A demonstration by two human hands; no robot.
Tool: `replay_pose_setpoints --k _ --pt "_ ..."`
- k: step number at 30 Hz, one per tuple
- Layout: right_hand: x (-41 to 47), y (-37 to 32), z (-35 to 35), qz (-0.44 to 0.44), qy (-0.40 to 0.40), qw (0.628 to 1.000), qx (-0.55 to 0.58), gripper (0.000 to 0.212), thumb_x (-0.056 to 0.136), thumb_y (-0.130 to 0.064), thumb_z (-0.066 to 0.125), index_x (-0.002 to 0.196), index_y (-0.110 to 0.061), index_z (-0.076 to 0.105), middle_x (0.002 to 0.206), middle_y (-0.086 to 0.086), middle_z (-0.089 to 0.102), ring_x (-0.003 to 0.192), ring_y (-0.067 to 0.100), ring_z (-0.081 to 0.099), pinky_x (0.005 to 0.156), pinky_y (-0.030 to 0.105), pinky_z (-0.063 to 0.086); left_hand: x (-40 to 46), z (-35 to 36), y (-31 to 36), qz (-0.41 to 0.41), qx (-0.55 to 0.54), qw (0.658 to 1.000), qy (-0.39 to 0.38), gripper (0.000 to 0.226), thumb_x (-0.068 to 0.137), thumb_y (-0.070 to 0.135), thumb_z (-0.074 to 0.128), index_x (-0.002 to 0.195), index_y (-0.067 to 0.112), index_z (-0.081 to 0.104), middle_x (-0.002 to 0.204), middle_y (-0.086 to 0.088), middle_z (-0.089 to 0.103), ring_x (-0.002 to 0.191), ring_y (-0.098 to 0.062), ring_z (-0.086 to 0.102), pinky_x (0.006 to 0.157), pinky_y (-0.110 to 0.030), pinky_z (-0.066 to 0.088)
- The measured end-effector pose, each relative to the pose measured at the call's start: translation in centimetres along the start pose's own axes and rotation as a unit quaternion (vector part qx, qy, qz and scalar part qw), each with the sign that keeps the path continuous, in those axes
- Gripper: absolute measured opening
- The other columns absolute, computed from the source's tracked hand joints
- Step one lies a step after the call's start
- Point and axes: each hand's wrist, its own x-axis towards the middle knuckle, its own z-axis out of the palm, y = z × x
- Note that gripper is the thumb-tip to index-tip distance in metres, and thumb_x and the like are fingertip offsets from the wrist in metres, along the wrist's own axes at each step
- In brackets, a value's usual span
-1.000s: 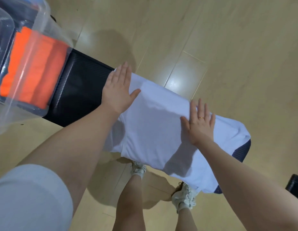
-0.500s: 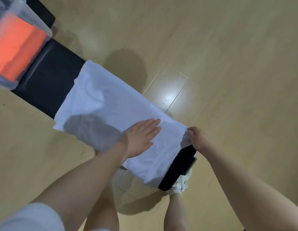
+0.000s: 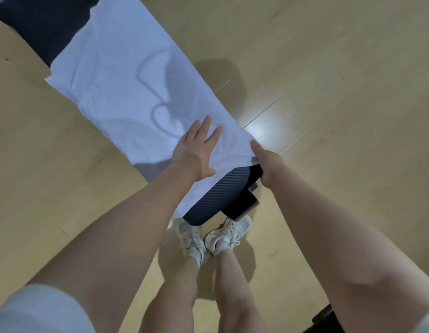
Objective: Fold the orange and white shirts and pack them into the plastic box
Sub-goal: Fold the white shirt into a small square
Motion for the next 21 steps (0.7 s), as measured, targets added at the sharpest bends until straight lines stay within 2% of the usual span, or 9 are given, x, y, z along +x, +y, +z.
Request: replay_pose_setpoints --k 3,6,9,11,13,15,17,18,21 --pt "-1.3 0.1 -0.5 -0.079 0.017 0.996 0.031 0.013 0.085 -0.02 0.063 0.086 -0.014 0.052 0.076 0.002 0.053 0.065 0.017 0.05 0.051 0.018 0.042 -2.1 0.4 0.3 -0.036 -0.228 0.97 0.082 0.075 0.092 0.034 0.05 0.15 0.018 0.005 0.159 -0.003 -0.003 0.147 -0.018 0.0 0.117 -0.025 0.005" --pt "-2.9 -0.3 -1.1 -0.146 0.018 0.987 0.064 0.026 0.084 -0.015 0.06 0.071 -0.015 0.038 0.065 0.0 0.039 0.055 0.015 0.038 0.051 0.02 0.039 -5.4 3.5 0.9 -0.161 -0.441 0.853 0.226 0.058 0.093 0.017 0.047 0.146 0.013 0.024 0.157 -0.004 0.013 0.144 -0.016 0.015 0.116 -0.023 0.018" --pt "-4.6 -0.4 -0.7 -0.133 -0.028 0.982 0.134 0.008 0.089 -0.014 0.054 0.083 -0.012 0.049 0.071 0.001 0.056 0.059 0.015 0.054 0.061 0.026 0.049 -7.7 7.3 1.2 -0.321 -0.516 0.741 0.285 0.036 0.088 0.016 0.051 0.121 0.002 0.044 0.126 -0.012 0.043 0.118 -0.029 0.047 0.097 -0.037 0.043" --pt "-4.8 0.0 -0.4 -0.126 -0.033 0.981 0.145 0.008 0.091 -0.012 0.052 0.098 -0.009 0.054 0.08 0.002 0.061 0.066 0.016 0.06 0.061 0.024 0.054 -8.5 9.0 1.2 -0.431 -0.619 0.614 0.232 0.048 0.087 0.027 0.053 0.125 0.001 0.041 0.126 -0.013 0.046 0.116 -0.034 0.049 0.093 -0.042 0.044" --pt "-4.2 0.5 -0.2 -0.123 -0.033 0.982 0.142 0.019 0.091 -0.01 0.051 0.109 -0.006 0.054 0.084 0.003 0.061 0.071 0.017 0.06 0.058 0.022 0.055 -9.0 10.4 1.4 -0.487 -0.742 0.443 0.127 0.061 0.089 0.041 0.047 0.137 0.006 0.034 0.135 -0.009 0.046 0.122 -0.029 0.047 0.097 -0.041 0.04" --pt "-3.7 0.9 -0.2 -0.12 -0.022 0.986 0.111 0.024 0.092 -0.011 0.052 0.115 -0.005 0.054 0.083 0.002 0.058 0.07 0.016 0.058 0.061 0.022 0.053 -9.2 11.5 1.5 -0.45 -0.836 0.302 0.084 0.047 0.09 0.047 0.043 0.12 0.012 0.051 0.115 -0.005 0.058 0.106 -0.021 0.057 0.087 -0.034 0.044" --pt "-3.2 1.2 -0.2 -0.098 -0.001 0.992 0.081 0.024 0.092 -0.016 0.054 0.114 -0.008 0.054 0.079 0.0 0.055 0.066 0.013 0.055 0.06 0.02 0.051 -9.3 12.0 1.6 -0.411 -0.883 0.212 0.082 0.035 0.091 0.049 0.045 0.102 0.018 0.058 0.093 0.001 0.062 0.087 -0.017 0.059 0.073 -0.031 0.048" --pt "-2.8 1.2 -0.3 -0.085 0.002 0.994 0.072 0.023 0.091 -0.018 0.056 0.113 -0.009 0.055 0.079 0.0 0.055 0.065 0.012 0.055 0.058 0.018 0.051 -9.3 12.2 1.6 -0.396 -0.895 0.189 0.08 0.032 0.091 0.05 0.046 0.097 0.02 0.058 0.086 0.003 0.061 0.079 -0.014 0.058 0.065 -0.029 0.048" --pt "-2.1 1.2 -0.3 -0.058 0.005 0.993 0.099 0.017 0.089 -0.019 0.06 0.103 -0.01 0.058 0.083 0.001 0.059 0.07 0.014 0.059 0.054 0.019 0.055 -9.0 12.1 1.7 -0.383 -0.904 0.176 0.069 0.027 0.091 0.047 0.051 0.093 0.022 0.06 0.082 0.005 0.06 0.076 -0.012 0.056 0.06 -0.027 0.046"
